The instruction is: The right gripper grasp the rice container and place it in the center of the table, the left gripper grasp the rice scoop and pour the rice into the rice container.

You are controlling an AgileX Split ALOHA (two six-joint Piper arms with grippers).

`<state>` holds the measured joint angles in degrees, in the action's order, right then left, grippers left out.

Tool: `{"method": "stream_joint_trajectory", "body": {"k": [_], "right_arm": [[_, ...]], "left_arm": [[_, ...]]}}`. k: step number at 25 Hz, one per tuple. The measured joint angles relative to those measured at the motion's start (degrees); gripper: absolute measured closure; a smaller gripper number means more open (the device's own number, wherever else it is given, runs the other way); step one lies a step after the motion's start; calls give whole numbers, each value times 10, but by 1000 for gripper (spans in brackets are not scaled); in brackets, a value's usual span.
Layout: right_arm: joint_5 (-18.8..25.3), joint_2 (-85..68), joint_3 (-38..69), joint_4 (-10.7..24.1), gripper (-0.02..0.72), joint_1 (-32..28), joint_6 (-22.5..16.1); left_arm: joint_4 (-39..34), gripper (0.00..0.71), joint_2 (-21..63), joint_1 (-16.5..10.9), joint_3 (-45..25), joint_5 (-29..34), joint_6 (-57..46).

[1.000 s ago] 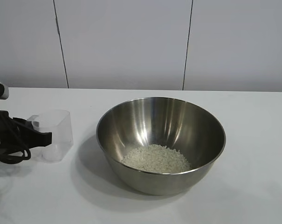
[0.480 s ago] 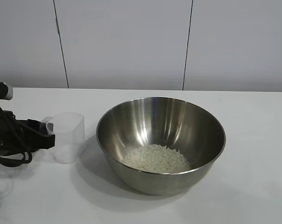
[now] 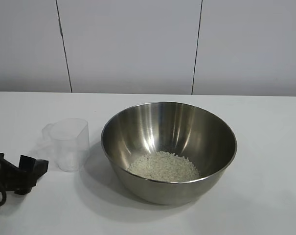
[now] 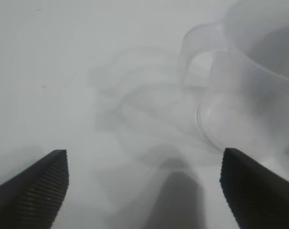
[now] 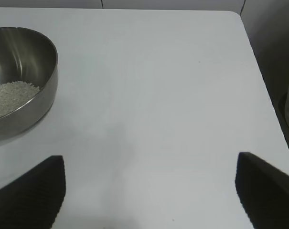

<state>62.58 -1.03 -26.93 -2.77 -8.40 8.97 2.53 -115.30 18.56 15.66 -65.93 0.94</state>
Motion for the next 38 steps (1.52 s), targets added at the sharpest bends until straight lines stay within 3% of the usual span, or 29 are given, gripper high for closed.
{"method": "stream_joint_trajectory", "body": {"k": [4, 7, 13, 17, 20, 24, 28, 32, 35, 38], "right_arm": [[0, 0, 0, 0, 42, 0, 0], [0, 0, 0, 0, 42, 0, 0], [0, 0, 0, 0, 42, 0, 0], [0, 0, 0, 0, 42, 0, 0], [0, 0, 0, 0, 42, 0, 0], [0, 0, 0, 0, 42, 0, 0], [0, 0, 0, 0, 42, 0, 0], [0, 0, 0, 0, 42, 0, 0], [0, 0, 0, 0, 42, 0, 0], [0, 0, 0, 0, 42, 0, 0]], "left_arm": [[10, 18, 76, 0, -13, 3, 17], [36, 17, 146, 0, -5, 96, 20], [55, 17, 308, 0, 83, 441, 56], [56, 17, 354, -6, 218, 719, 116], [57, 17, 349, -33, 332, 896, 119], [58, 16, 339, -112, 447, 1035, 111], [57, 16, 338, -235, 516, 1094, 106], [50, 16, 338, -371, 544, 1103, 108], [54, 16, 342, -431, 548, 1118, 134], [94, 16, 375, -454, 548, 1124, 172]]}}
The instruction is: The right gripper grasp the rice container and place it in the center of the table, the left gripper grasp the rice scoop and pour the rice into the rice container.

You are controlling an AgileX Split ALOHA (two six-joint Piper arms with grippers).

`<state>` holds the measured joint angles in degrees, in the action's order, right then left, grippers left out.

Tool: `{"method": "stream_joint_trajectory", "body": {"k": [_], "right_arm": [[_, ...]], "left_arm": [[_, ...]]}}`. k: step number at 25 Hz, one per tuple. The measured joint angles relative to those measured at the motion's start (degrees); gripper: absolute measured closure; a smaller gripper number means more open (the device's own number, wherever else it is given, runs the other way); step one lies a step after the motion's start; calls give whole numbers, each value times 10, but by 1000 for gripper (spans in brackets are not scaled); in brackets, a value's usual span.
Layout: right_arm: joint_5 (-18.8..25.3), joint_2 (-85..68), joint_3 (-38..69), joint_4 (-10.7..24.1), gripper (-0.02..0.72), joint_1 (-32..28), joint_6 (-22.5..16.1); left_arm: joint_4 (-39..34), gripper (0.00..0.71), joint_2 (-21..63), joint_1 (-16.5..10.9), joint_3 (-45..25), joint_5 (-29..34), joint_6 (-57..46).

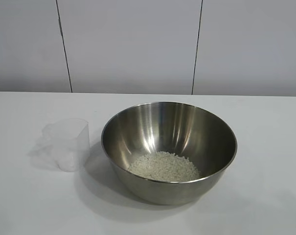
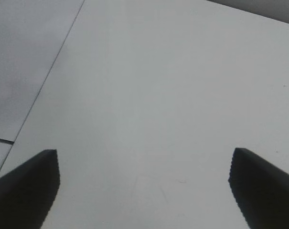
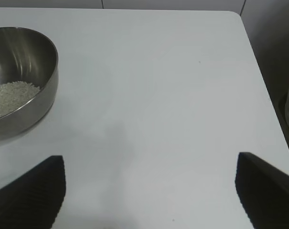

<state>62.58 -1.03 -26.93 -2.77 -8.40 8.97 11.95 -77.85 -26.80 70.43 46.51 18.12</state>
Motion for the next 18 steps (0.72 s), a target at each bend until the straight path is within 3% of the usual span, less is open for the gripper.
{"method": "stream_joint_trajectory", "body": {"k": [4, 9, 11, 15, 18], "right_arm": [[0, 0, 0, 0, 42, 0, 0], [0, 0, 0, 0, 42, 0, 0], [0, 0, 0, 0, 42, 0, 0], [0, 0, 0, 0, 42, 0, 0], [0, 0, 0, 0, 42, 0, 0]], "left_arm": [[63, 16, 98, 0, 1, 0, 45], [74, 26, 232, 2, 4, 33, 55], [74, 45, 266, 14, 4, 73, 54], [66, 56, 339, 65, 4, 154, 49], [30, 56, 413, 76, -23, 176, 28]]}}
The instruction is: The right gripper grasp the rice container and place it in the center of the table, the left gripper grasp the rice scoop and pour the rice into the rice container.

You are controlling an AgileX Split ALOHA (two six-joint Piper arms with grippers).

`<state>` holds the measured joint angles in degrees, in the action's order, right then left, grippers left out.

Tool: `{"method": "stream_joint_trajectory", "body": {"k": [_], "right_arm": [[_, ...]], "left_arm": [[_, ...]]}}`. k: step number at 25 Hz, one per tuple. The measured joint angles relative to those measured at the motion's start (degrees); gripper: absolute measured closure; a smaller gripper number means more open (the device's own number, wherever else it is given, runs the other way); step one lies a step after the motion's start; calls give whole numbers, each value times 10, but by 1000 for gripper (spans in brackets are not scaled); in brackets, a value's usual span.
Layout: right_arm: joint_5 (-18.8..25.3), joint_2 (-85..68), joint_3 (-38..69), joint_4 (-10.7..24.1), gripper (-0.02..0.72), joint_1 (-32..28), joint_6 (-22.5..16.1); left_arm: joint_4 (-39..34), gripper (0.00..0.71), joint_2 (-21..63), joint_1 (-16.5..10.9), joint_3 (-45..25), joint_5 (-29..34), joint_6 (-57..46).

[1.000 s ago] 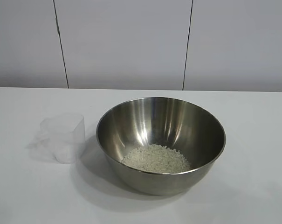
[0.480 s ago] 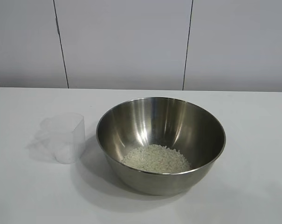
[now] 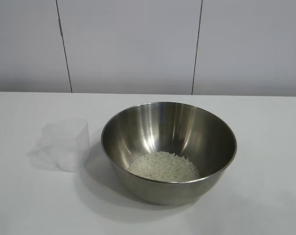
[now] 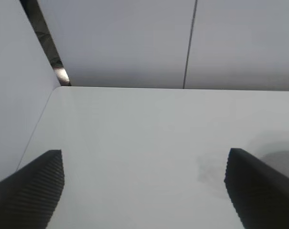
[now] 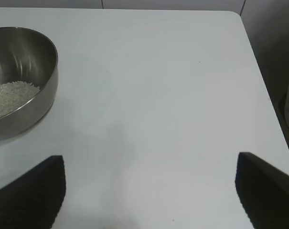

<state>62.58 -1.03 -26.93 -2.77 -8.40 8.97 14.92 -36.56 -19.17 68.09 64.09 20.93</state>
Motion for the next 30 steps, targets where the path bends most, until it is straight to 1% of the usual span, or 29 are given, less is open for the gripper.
{"method": "stream_joint_trajectory", "body": {"k": [1, 4, 5, 8, 12, 15, 18, 23, 25, 30], "right_arm": [[0, 0, 0, 0, 42, 0, 0], [0, 0, 0, 0, 42, 0, 0], [0, 0, 0, 0, 42, 0, 0], [0, 0, 0, 0, 42, 0, 0], [0, 0, 0, 0, 42, 0, 0], [0, 0, 0, 0, 42, 0, 0], [0, 0, 0, 0, 42, 0, 0], [0, 0, 0, 0, 42, 0, 0], [0, 0, 0, 0, 42, 0, 0], [0, 0, 0, 0, 42, 0, 0]], "left_arm": [[-20, 56, 25, 4, -23, -8, -17], [-90, 56, 94, 27, -111, -57, -87], [-108, 56, 115, 34, -144, -60, -114], [-132, 56, 181, 41, -226, -50, -170], [-134, 56, 285, 42, -310, -42, -195], [-140, 56, 343, 42, -358, -3, -198], [-140, 56, 373, 42, -375, 29, -202], [-142, 56, 375, 43, -376, 32, -204], [-142, 56, 375, 51, -376, 32, -204], [-142, 56, 375, 80, -376, 31, -204]]}}
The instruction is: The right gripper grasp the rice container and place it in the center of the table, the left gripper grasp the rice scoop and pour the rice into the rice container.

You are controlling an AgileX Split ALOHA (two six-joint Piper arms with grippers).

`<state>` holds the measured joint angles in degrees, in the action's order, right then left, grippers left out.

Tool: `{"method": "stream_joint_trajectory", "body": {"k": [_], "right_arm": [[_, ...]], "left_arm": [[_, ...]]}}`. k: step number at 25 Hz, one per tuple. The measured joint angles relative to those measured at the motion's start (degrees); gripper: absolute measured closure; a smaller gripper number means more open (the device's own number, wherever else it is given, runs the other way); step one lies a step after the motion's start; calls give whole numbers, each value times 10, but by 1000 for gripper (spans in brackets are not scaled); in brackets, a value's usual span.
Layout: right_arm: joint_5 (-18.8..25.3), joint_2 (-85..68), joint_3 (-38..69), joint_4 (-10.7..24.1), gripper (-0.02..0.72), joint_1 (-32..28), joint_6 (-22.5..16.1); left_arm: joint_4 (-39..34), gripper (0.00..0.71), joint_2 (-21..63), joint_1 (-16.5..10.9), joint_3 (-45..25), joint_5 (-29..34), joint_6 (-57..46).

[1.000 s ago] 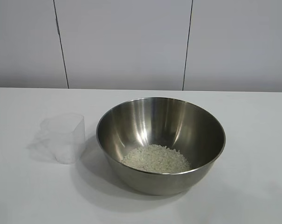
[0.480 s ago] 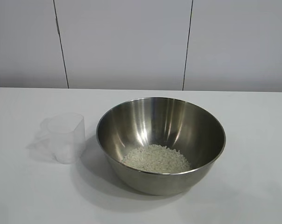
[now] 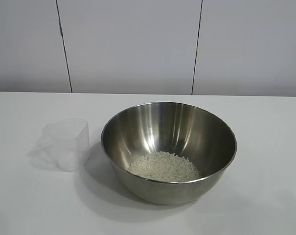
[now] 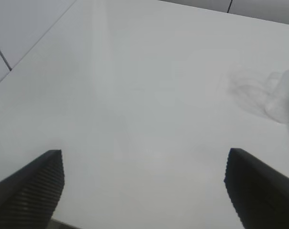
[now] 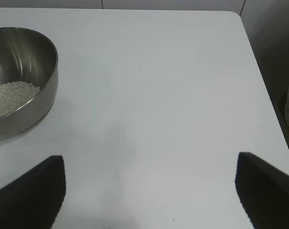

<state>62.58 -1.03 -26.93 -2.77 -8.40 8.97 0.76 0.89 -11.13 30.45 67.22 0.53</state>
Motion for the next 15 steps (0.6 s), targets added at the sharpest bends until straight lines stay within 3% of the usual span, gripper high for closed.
{"method": "stream_joint_trajectory", "body": {"k": [15], "right_arm": [[0, 0, 0, 0, 42, 0, 0]], "left_arm": [[0, 56, 0, 8, -30, -22, 0]]}}
